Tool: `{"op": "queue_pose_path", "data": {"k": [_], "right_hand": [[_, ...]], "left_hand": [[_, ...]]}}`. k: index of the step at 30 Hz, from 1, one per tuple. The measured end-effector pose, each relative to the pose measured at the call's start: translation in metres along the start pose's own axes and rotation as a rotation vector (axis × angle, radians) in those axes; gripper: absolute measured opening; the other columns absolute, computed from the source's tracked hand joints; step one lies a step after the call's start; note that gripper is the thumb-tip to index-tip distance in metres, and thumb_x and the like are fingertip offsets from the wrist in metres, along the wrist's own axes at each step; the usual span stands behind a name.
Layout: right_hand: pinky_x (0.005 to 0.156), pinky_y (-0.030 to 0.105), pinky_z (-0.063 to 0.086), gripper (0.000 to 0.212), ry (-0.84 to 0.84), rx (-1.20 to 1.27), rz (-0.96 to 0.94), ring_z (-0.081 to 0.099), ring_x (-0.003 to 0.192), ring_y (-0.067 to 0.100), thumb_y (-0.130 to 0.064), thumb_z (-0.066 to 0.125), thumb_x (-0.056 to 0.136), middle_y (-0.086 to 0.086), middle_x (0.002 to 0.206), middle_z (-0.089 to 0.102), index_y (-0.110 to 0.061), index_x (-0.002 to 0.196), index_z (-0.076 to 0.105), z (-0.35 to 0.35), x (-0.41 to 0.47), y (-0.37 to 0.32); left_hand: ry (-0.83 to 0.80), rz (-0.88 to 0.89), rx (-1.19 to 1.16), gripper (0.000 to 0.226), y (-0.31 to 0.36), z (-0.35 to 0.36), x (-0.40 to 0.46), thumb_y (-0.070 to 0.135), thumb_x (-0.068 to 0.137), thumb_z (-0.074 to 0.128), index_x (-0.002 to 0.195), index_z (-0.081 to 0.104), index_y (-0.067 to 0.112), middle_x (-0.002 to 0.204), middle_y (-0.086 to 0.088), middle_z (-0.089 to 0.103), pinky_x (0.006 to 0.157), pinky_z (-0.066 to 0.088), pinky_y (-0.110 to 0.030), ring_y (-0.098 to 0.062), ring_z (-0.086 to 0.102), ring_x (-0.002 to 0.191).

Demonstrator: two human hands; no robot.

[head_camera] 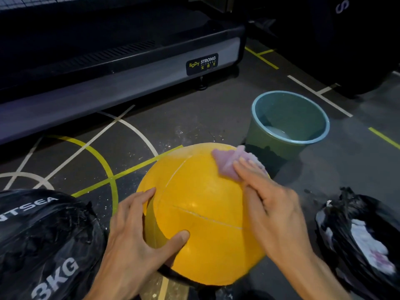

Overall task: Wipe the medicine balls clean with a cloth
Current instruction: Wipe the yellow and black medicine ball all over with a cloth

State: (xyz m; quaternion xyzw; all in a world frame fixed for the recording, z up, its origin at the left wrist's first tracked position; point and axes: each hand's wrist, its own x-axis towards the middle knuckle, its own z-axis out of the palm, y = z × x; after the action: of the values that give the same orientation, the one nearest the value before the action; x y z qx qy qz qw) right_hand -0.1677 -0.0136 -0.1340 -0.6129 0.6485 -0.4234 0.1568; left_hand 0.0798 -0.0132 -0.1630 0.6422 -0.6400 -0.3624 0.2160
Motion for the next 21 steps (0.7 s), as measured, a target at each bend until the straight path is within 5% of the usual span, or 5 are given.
{"op": "queue_pose_path", "data": {"k": [3, 6, 9, 16, 21], "right_hand": [[0.11, 0.015, 0.04, 0.044, -0.084, 0.003, -0.058, 0.055, 0.128, -0.006, -0.007, 0.052, 0.098, -0.013, 0.135, 0.064, -0.025, 0.136, 0.065, -0.008, -0.001, 0.013], [0.073, 0.019, 0.054, 0.039, -0.015, -0.068, 0.26, 0.069, 0.086, -0.004, -0.017, 0.055, 0.103, -0.017, 0.095, 0.076, -0.048, 0.126, 0.066, -0.032, 0.0, 0.044], [0.075, 0.033, 0.057, 0.036, -0.019, -0.055, 0.434, 0.068, 0.083, 0.003, -0.021, 0.055, 0.101, -0.013, 0.089, 0.076, -0.044, 0.125, 0.069, -0.04, -0.013, 0.065], [0.059, 0.006, 0.043, 0.027, 0.141, -0.158, 0.297, 0.064, 0.069, 0.004, -0.015, 0.068, 0.093, -0.003, 0.056, 0.068, -0.035, 0.106, 0.079, -0.029, -0.049, 0.047], [0.082, -0.007, 0.037, 0.034, 0.226, -0.132, 0.018, 0.059, 0.098, -0.024, -0.024, 0.056, 0.085, -0.012, 0.113, 0.072, -0.029, 0.113, 0.074, -0.014, -0.063, 0.026]], "left_hand": [[0.002, 0.006, -0.009, 0.108, -0.001, -0.004, 0.002, 0.099, 0.039, 0.063, 0.134, 0.024, 0.066, 0.134, 0.035, 0.023, 0.109, 0.035, -0.045, -0.006, 0.03, 0.129], [-0.033, 0.034, -0.002, 0.108, 0.0, -0.008, 0.005, 0.098, 0.042, 0.065, 0.136, 0.024, 0.065, 0.137, 0.046, 0.017, 0.112, 0.034, -0.043, -0.002, 0.028, 0.133], [-0.086, 0.054, 0.0, 0.106, 0.0, -0.013, 0.01, 0.096, 0.048, 0.066, 0.141, 0.023, 0.067, 0.143, 0.048, 0.016, 0.115, 0.033, -0.046, -0.001, 0.027, 0.138], [-0.254, 0.129, 0.159, 0.104, 0.001, -0.061, 0.042, 0.089, 0.058, 0.069, 0.146, 0.018, 0.071, 0.154, 0.049, 0.001, 0.121, 0.026, -0.054, 0.001, 0.013, 0.147], [-0.254, 0.156, -0.032, 0.092, 0.024, -0.074, 0.048, 0.089, 0.06, 0.067, 0.144, 0.035, 0.066, 0.148, 0.043, 0.036, 0.112, 0.039, -0.034, 0.014, 0.037, 0.136]]}}
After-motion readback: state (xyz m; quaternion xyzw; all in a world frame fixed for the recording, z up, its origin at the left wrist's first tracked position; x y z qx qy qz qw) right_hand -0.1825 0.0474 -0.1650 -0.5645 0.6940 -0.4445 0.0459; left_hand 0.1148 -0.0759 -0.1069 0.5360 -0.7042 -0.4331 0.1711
